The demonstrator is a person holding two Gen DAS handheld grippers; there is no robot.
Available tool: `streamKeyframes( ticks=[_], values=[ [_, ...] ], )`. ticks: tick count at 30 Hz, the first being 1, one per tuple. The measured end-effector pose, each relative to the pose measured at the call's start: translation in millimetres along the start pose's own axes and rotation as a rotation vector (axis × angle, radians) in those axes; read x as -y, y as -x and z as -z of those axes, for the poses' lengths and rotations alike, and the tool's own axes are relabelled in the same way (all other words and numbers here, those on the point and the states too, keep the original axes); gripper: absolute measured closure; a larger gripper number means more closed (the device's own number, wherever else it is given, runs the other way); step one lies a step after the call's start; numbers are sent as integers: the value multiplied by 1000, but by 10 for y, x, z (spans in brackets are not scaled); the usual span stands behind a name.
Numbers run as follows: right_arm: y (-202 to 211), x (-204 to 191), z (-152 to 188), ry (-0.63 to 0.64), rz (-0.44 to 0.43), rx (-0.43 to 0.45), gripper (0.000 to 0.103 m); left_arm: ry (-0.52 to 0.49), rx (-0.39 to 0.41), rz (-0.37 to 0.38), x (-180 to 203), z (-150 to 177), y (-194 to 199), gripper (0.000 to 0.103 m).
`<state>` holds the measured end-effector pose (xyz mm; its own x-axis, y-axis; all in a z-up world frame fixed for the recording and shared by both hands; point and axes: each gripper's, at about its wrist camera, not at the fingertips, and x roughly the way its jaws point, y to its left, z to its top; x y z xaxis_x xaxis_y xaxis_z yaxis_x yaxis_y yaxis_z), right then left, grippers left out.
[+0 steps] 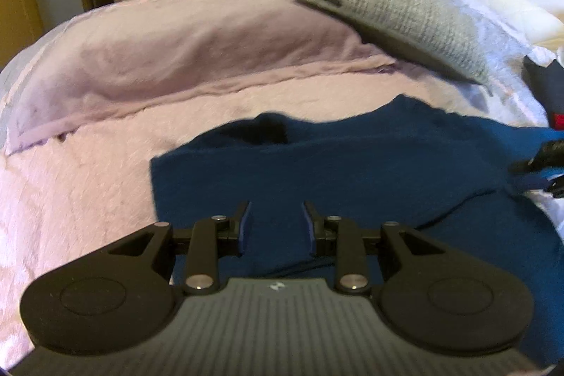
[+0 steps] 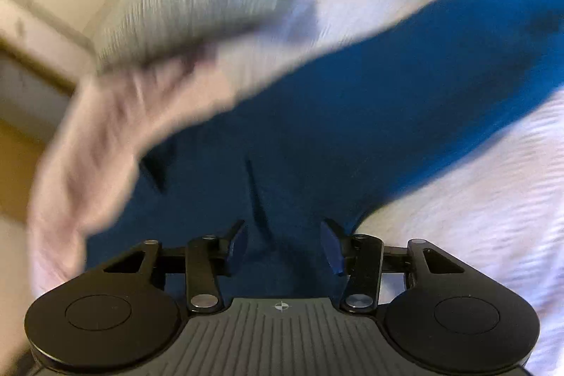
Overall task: Fold clothes
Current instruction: 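Grasp the other sweater sleeve with the right gripper and fold it over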
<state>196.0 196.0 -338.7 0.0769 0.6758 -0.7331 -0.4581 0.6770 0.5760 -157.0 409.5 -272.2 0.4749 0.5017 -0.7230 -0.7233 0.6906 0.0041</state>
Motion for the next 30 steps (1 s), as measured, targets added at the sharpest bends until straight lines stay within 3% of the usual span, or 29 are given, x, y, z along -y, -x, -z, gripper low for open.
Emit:
streamKeyframes(
  ticks=[9,14,21,23,24,26,28,30],
  values=[
    [1037,1631,-673,-332,133,248,53,-9,-3,15,454,-100,-24,77],
    [1108,2240,-895,-520,85,352,53,-24,-22,11,629,-113,-98,77],
    [926,2656,-977,-708,23,453,54,-12,-15,-24,592,-180,-67,77],
    [907,2615,-1066,-668,28,434,88,1,-13,-40,519,-189,-50,77],
    [911,2574,-1110,-636,39,426,92,10,-12,-48,477,-191,-41,77],
    [1041,2277,-1194,-450,150,422,93,31,-7,-58,387,-186,-7,77],
    [1094,1747,-1255,-198,230,430,93,64,-5,-63,269,-166,47,77],
    [1091,1098,-1252,37,244,442,93,96,-7,-67,147,-133,103,77]
  ],
)
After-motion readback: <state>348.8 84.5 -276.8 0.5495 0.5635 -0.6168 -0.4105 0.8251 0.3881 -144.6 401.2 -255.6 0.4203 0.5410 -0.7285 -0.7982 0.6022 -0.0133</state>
